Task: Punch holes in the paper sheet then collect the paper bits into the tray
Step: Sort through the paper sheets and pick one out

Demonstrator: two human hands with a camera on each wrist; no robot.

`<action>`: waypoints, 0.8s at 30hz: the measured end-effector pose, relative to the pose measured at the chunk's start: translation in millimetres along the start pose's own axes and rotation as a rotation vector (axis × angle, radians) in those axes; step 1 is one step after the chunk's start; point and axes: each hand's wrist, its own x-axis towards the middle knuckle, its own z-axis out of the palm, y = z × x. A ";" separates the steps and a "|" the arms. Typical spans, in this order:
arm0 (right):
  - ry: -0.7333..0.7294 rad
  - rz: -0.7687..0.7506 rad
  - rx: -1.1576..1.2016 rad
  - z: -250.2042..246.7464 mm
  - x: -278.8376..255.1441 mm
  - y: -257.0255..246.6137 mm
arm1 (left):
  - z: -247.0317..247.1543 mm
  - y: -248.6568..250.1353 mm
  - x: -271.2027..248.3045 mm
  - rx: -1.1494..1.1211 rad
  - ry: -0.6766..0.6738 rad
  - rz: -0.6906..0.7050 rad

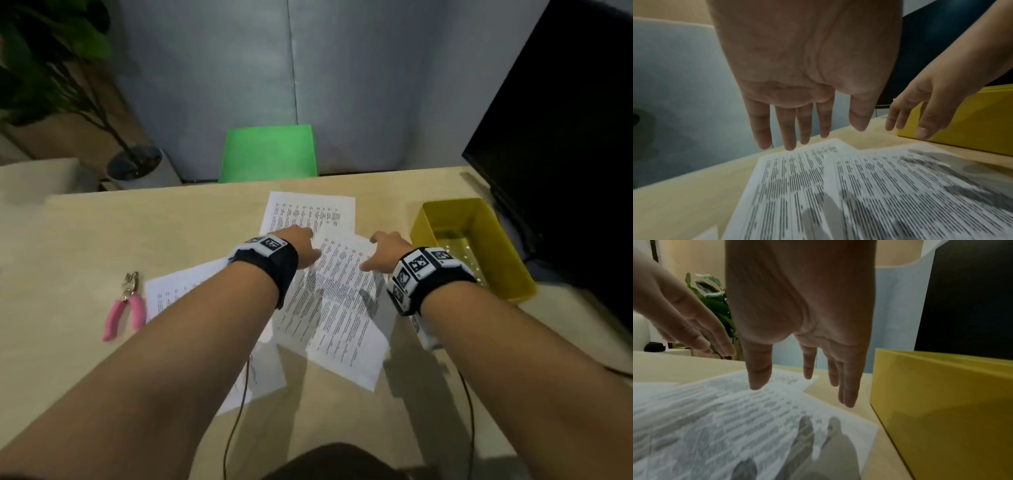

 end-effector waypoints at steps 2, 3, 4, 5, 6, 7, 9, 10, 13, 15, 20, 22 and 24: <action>-0.016 0.075 -0.006 9.4 2.6 7.3 | 11.6 0.1 0.3 -0.010 -0.041 -0.025; -0.023 0.110 -0.008 16.3 4.0 12.3 | 20.7 -1.4 1.0 -0.028 -0.061 -0.041; -0.027 0.135 -0.002 22.8 4.0 16.1 | 28.9 -2.4 0.6 -0.047 -0.066 -0.061; -0.029 0.159 0.003 28.3 4.9 19.7 | 37.3 -3.9 2.3 -0.071 -0.081 -0.081; -0.023 0.180 0.006 32.6 5.4 22.8 | 44.0 -4.7 2.4 -0.091 -0.092 -0.108; -0.006 0.191 0.008 36.1 7.5 26.6 | 50.4 -6.6 4.8 -0.102 -0.098 -0.122; 0.043 0.208 0.023 40.8 7.7 31.6 | 59.7 -9.7 7.2 -0.109 -0.091 -0.148; 0.060 0.212 0.037 43.2 8.1 33.7 | 62.9 -10.3 7.8 -0.130 -0.076 -0.169; 0.144 0.199 0.065 48.1 5.8 37.0 | 70.1 -9.2 8.9 -0.201 -0.013 -0.216; 0.195 0.171 0.093 50.4 6.9 39.0 | 75.3 -7.8 9.9 -0.226 0.019 -0.231; 0.291 0.046 0.336 44.5 6.4 38.6 | 83.6 -6.1 11.4 -0.410 0.075 -0.224; 0.314 -0.024 0.498 39.3 4.3 37.1 | 81.8 -9.4 10.7 -0.506 0.082 -0.227; 0.329 -0.068 0.649 33.6 2.2 34.2 | 80.4 -15.3 10.0 -0.566 0.076 -0.223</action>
